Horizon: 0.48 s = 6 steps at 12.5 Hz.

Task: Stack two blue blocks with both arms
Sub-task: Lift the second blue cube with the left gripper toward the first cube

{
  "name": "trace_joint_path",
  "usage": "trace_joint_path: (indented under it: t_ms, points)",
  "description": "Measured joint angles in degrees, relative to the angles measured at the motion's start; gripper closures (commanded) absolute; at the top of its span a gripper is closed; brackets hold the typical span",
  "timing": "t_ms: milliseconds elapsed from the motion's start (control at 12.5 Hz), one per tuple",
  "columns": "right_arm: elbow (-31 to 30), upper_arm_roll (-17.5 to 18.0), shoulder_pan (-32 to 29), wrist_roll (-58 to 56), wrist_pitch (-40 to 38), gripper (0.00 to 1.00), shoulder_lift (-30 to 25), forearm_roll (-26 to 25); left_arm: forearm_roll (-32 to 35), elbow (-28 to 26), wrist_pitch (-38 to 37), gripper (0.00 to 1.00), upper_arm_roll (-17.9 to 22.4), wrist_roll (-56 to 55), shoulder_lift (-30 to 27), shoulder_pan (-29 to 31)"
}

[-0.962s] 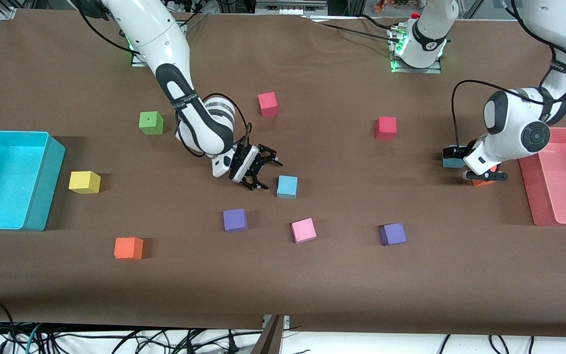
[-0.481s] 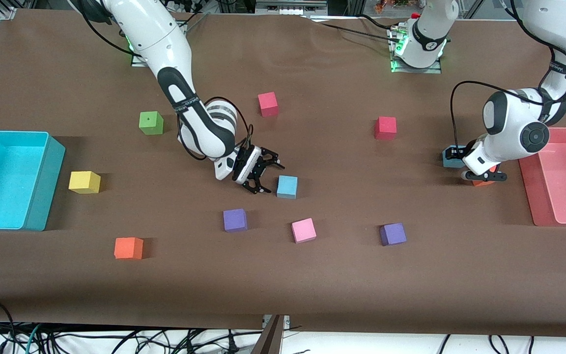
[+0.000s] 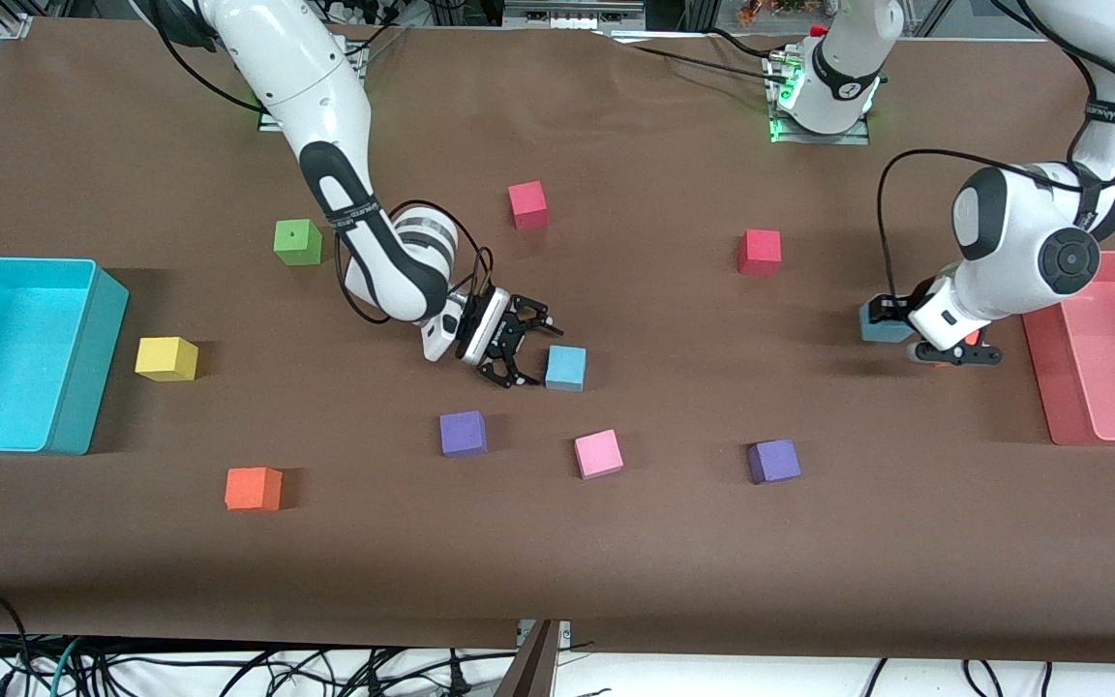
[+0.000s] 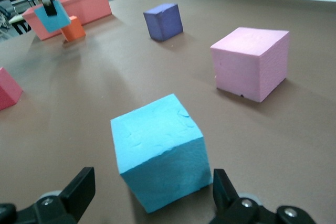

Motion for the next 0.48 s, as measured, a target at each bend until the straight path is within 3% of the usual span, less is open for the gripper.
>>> trace_joint_path:
  t_ms: [241, 481]
  points:
    - [0.2, -0.1, 0.0, -1.4, -0.4, 0.01, 0.7, 0.7, -1.7, 10.2, -5.3, 1.00, -4.0, -15.7, -0.3, -11.3]
    - [0.5, -0.2, 0.0, -1.5, -0.4, 0.01, 0.7, 0.7, -2.5, 20.0, -5.6, 1.00, -5.3, -34.8, 5.8, -22.7]
